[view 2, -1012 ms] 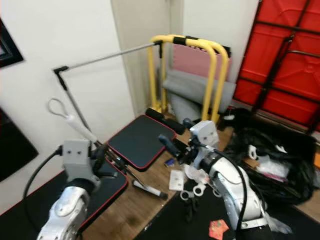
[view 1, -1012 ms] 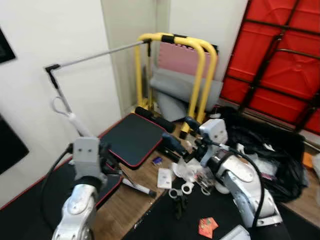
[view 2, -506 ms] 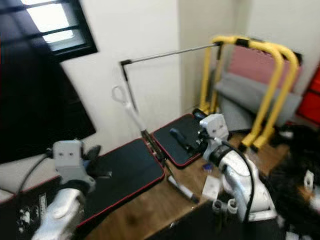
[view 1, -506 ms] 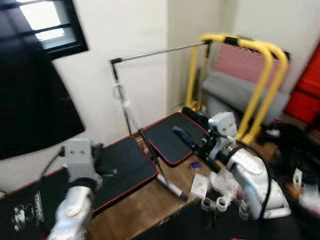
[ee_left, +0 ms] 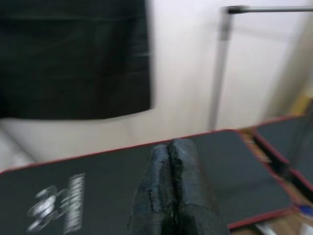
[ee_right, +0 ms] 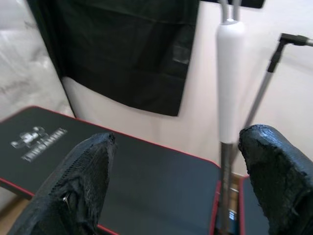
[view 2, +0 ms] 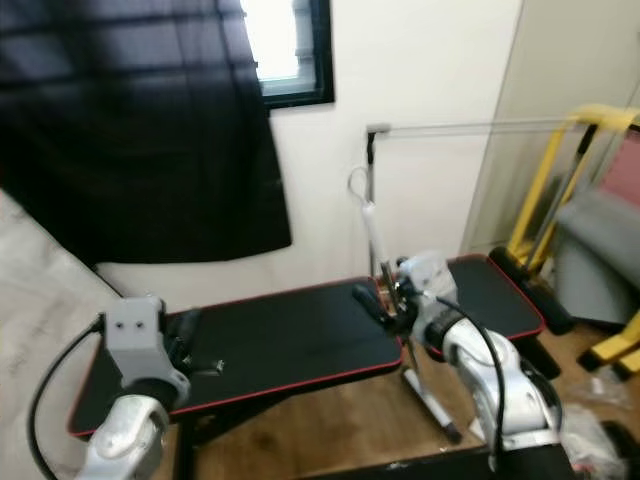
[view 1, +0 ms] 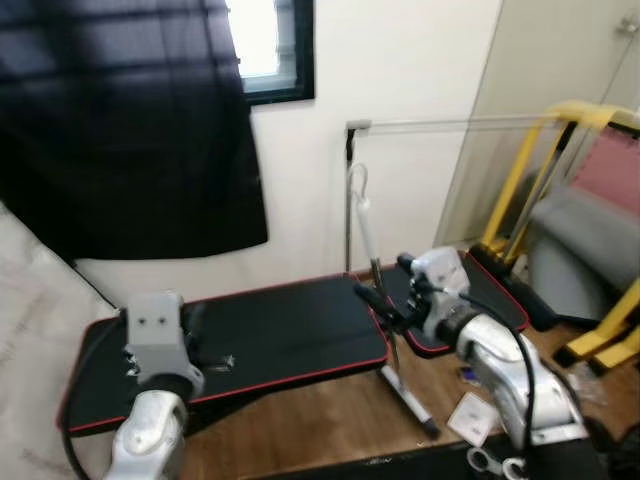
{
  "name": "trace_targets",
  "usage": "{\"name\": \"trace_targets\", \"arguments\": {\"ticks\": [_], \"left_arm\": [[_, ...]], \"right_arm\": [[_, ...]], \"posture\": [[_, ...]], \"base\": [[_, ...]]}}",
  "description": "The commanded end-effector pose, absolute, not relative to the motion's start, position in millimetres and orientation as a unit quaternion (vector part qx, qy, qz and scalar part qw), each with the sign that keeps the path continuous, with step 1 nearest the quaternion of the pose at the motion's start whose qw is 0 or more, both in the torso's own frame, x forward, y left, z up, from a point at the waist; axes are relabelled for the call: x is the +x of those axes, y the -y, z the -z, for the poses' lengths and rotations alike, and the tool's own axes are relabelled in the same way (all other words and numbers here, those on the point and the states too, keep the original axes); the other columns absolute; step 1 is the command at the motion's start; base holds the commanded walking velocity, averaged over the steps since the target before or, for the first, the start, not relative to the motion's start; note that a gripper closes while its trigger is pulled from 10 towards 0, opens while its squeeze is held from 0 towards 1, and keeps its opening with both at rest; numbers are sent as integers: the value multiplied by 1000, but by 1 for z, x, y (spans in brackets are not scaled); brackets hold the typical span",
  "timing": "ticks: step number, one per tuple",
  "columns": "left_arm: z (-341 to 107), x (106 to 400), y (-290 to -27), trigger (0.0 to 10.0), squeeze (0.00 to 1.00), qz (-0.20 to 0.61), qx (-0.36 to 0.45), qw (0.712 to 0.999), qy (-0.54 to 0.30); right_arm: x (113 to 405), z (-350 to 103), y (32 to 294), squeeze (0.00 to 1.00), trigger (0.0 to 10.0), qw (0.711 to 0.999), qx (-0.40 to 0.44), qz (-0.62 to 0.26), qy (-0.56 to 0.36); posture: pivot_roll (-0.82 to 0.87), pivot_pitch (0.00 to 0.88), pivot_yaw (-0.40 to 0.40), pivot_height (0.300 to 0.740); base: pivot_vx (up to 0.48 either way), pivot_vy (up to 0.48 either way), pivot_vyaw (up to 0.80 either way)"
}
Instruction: Sweep floor
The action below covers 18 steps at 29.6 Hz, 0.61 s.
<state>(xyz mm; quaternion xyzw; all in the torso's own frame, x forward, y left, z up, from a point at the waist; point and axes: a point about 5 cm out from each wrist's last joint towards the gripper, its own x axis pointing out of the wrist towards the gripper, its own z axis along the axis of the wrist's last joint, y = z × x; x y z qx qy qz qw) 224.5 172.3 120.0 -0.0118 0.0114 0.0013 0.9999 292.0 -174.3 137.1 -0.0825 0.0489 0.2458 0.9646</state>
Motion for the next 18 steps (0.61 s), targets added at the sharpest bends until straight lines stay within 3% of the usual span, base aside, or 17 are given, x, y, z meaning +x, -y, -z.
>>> {"name": "trace_targets", "arguments": {"ticks": [1,5,18], "left_arm": [[-121,225,-171,10000,0,8,-11,1000,-11],[-121,225,-169,10000,0,12,-12,1000,-11],[-122,224,-168,10000,0,18,-12,1000,-10]], "right_arm": [[293,-136,176,0,10000,964,-85,-246,-55],[294,-134,179,0,10000,965,-99,-235,-63],[298,-146,180,0,10000,968,-55,-240,-38]], "posture": [[-80,0,-47,740],[-79,0,-52,740],[-80,0,-53,740]], "base": [[341,0,788],[355,0,789],[368,0,0]]}}
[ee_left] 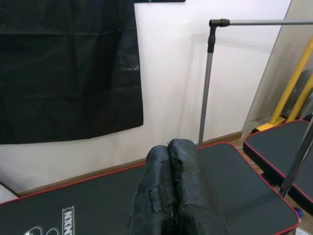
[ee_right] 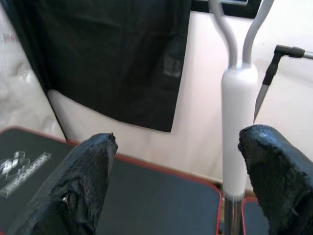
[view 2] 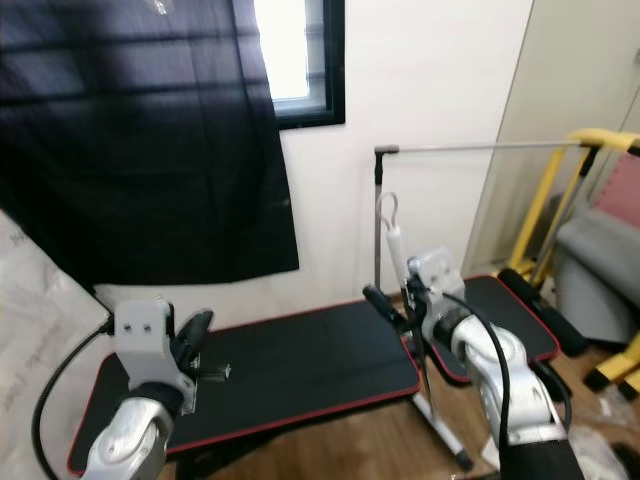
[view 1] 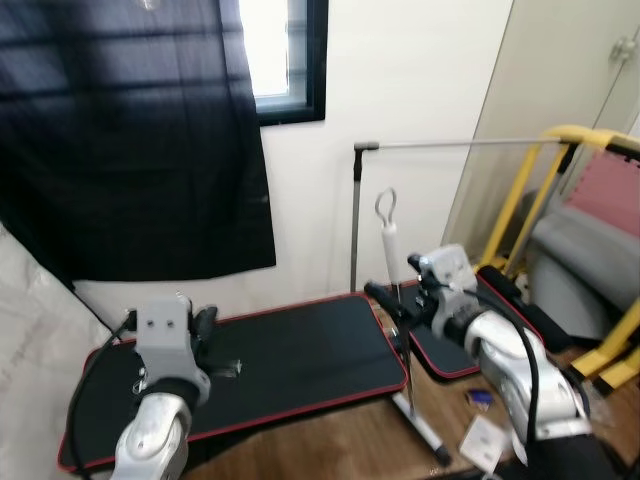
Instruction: Sweep floor
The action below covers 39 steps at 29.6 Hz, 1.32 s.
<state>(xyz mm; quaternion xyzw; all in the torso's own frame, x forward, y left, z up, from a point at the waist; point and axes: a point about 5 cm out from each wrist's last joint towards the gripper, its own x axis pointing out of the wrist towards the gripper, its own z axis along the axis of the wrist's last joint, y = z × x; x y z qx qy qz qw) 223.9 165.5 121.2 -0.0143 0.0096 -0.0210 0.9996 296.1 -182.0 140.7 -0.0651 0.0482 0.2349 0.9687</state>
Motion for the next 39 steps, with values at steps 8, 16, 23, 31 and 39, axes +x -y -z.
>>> {"name": "trace_targets", "arguments": {"ticks": [8,16,23,31,39], "left_arm": [[-122,224,-167,10000,0,23,-8,1000,-12],[-122,224,-168,10000,0,14,-13,1000,-9],[-121,223,-167,10000,0,14,-13,1000,-10],[-122,223,-167,10000,0,14,-13,1000,-10],[-137,221,-153,10000,0,90,-17,996,8]], "right_arm": [[296,-161,180,0,10000,960,-23,-280,0],[289,-175,177,0,10000,943,10,-331,43],[294,-168,187,0,10000,950,-34,-309,16],[296,-144,197,0,10000,944,-105,-307,-65],[306,-115,202,0,10000,949,-108,-270,-122]], "posture": [[-78,0,-52,740],[-76,0,-54,740],[-75,0,-54,740],[-68,0,-54,740],[-53,0,-46,740]], "base": [[355,0,0],[31,0,0],[0,0,0],[0,0,0],[0,0,0]]}}
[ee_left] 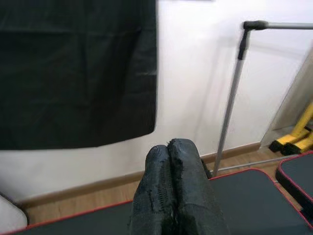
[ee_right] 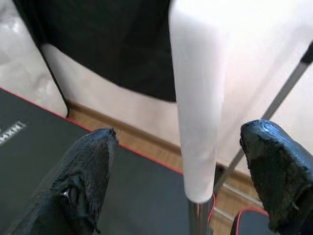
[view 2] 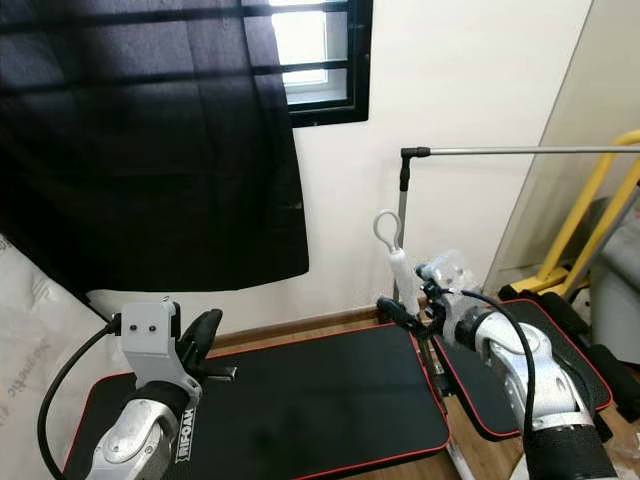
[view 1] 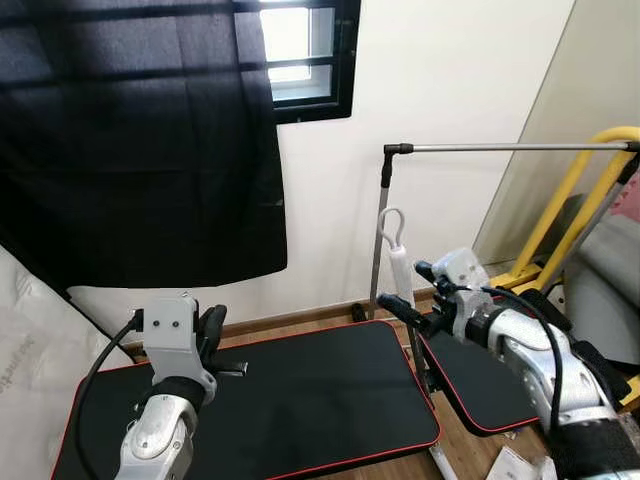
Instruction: Sweep floor
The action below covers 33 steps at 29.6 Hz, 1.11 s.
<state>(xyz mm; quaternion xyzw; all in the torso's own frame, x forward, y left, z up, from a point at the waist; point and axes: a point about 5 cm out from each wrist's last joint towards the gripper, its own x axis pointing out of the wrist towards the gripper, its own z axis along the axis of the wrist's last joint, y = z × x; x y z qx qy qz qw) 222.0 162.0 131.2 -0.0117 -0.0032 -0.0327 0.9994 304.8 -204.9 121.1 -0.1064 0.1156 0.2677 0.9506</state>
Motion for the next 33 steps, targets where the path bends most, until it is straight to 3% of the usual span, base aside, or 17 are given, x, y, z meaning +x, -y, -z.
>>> {"name": "trace_targets", "arguments": {"ticks": [1,6,11,25,26,28,29,30,31,33], "left_arm": [[-137,221,-153,10000,0,90,-17,996,8],[-145,206,-126,10000,0,241,19,970,-1],[-138,186,-120,10000,0,333,42,941,-42],[-141,169,-119,10000,0,343,23,937,-65],[-141,169,-119,10000,0,343,22,937,-65],[-141,169,-119,10000,0,347,21,935,-64],[-141,168,-119,10000,0,350,20,934,-65],[-141,168,-119,10000,0,350,20,934,-65],[-142,168,-119,10000,0,352,20,933,-66],[-142,167,-119,10000,0,354,18,933,-66]], "right_arm": [[306,-115,202,0,10000,949,-108,-270,-122],[315,-103,200,0,10000,950,-121,-253,-135],[325,-99,202,0,10000,957,-135,-216,-136],[331,-88,204,0,10000,957,-194,-170,-133],[332,-87,203,0,8431,959,-193,-164,-131],[333,-86,202,0,8431,959,-194,-159,-129],[334,-85,200,0,3059,960,-195,-156,-127],[334,-85,200,0,3059,960,-195,-156,-127],[335,-84,198,0,0,960,-197,-154,-125],[336,-82,195,0,0,960,-200,-152,-120]], "posture": [[-53,0,-46,740],[-38,23,-47,740],[-24,48,-44,740],[-15,113,-54,740],[-12,114,-55,740],[-11,115,-55,740],[-10,115,-57,740],[-10,115,-57,740],[-10,115,-57,740],[-9,114,-62,740]], "base": [[0,0,0],[0,0,0],[0,0,0],[0,0,0],[0,0,0],[0,0,0],[0,0,0],[0,0,0],[0,0,0],[0,0,0]]}}
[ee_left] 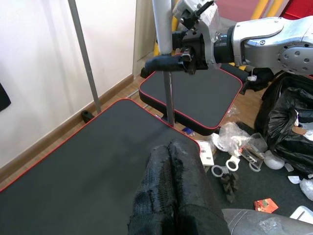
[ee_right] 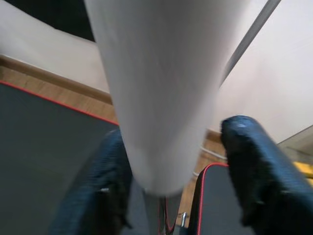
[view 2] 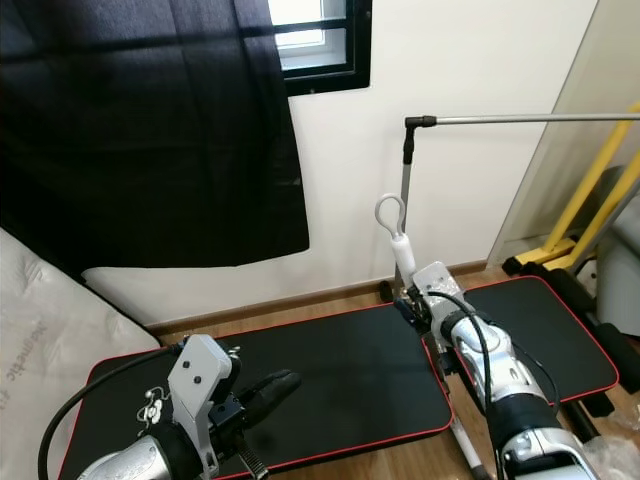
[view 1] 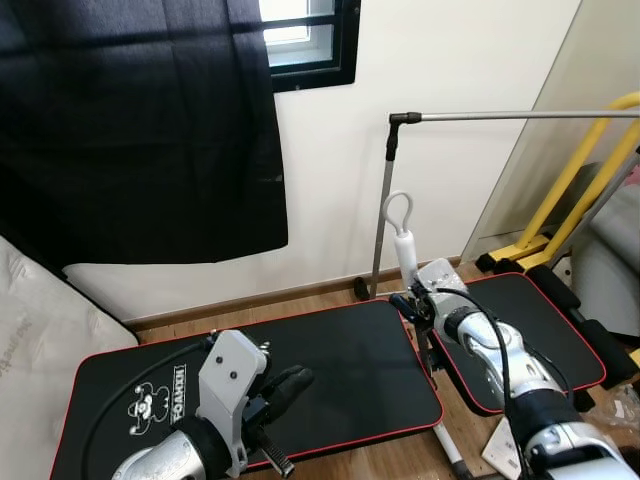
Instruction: Sweep floor
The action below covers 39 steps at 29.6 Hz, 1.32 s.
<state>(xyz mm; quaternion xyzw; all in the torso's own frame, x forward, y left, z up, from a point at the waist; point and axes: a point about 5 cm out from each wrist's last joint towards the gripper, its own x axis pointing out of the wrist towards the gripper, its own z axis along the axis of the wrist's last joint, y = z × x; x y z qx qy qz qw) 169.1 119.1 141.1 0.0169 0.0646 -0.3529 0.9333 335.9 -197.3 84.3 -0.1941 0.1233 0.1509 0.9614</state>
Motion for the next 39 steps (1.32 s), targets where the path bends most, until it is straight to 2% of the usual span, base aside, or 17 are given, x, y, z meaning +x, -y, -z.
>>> {"name": "trace_targets", "arguments": {"ticks": [1,15,21,25,39], "left_arm": [[-142,167,-119,10000,0,354,18,933,-67],[-142,169,-118,10000,0,357,17,932,-66],[-141,170,-118,10000,0,357,16,931,-66],[-141,173,-118,10000,0,356,16,932,-64],[-138,179,-119,10000,0,357,21,932,-62]], "right_arm": [[335,-82,195,0,0,961,-201,-151,-119],[331,-81,205,0,0,965,-200,-132,-108],[325,-88,226,0,0,963,-209,-123,-114],[313,-92,245,0,0,953,-214,-153,-150],[300,-116,229,0,0,936,-149,-269,-172]], "posture": [[-9,114,-62,740],[-22,99,-62,740],[-32,93,-62,740],[-46,86,-58,740],[-63,52,-51,740]], "base": [[0,0,0],[0,0,0],[0,0,0],[0,0,0],[0,0,0]]}}
